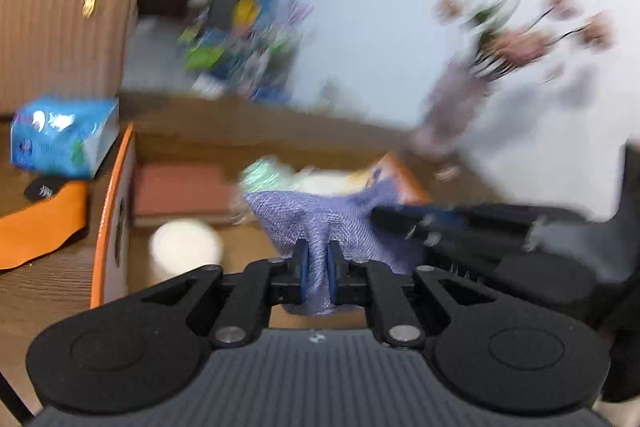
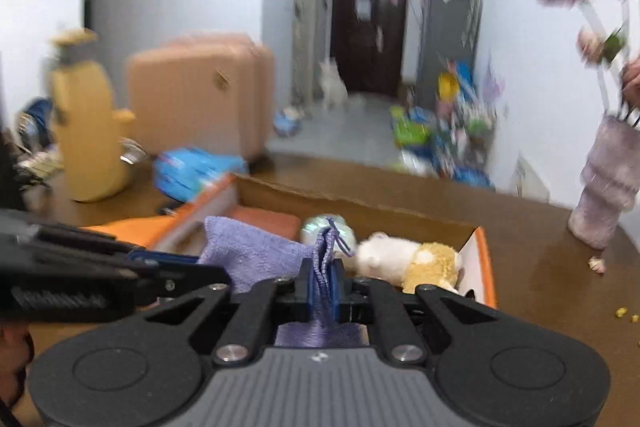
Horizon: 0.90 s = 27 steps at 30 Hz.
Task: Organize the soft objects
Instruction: 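Carry the pouch into the box with both tools and open them, then reach both tools to the pink fleece cloth and grasp it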
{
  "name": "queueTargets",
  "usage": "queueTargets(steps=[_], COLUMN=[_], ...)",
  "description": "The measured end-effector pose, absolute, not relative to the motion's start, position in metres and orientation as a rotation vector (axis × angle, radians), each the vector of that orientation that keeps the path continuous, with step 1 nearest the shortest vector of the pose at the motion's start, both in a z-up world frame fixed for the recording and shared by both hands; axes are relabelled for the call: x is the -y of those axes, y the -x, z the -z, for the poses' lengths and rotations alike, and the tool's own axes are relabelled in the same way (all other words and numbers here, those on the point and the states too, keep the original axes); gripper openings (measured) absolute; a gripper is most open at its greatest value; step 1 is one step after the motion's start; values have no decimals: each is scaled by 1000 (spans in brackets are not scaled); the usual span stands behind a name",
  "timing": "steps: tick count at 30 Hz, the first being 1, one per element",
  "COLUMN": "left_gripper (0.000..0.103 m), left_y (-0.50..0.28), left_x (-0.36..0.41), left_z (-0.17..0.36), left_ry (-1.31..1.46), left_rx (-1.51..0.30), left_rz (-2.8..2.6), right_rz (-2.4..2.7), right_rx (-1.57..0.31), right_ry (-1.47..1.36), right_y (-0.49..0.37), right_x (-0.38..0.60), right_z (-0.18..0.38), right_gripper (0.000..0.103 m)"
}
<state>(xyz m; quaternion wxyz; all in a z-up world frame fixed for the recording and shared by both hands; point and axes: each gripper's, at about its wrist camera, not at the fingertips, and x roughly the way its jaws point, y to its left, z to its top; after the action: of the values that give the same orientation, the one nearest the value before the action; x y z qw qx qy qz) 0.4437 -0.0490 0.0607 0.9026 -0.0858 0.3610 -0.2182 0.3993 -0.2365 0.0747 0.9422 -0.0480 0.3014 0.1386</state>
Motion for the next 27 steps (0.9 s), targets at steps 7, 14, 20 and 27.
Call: queueTargets(steps=[7, 14, 20, 27], left_gripper=[18, 44, 58, 68], left_y=[-475, -466, -438, -389], left_x=[46, 29, 25, 15], left_z=[-18, -35, -87, -130], left_ry=[29, 21, -11, -22], left_rx=[-846, -808, -712, -638], left_rz=[318, 303, 302, 261], right_rz=[-297, -351, -286, -241], right_rx=[-849, -880, -789, -700], right_ry=[127, 56, 60, 80], right_y=[-480, -477, -444, -384], right_x=[198, 202, 244, 287], right_z=[-14, -14, -63, -114], right_gripper=[7, 34, 54, 56])
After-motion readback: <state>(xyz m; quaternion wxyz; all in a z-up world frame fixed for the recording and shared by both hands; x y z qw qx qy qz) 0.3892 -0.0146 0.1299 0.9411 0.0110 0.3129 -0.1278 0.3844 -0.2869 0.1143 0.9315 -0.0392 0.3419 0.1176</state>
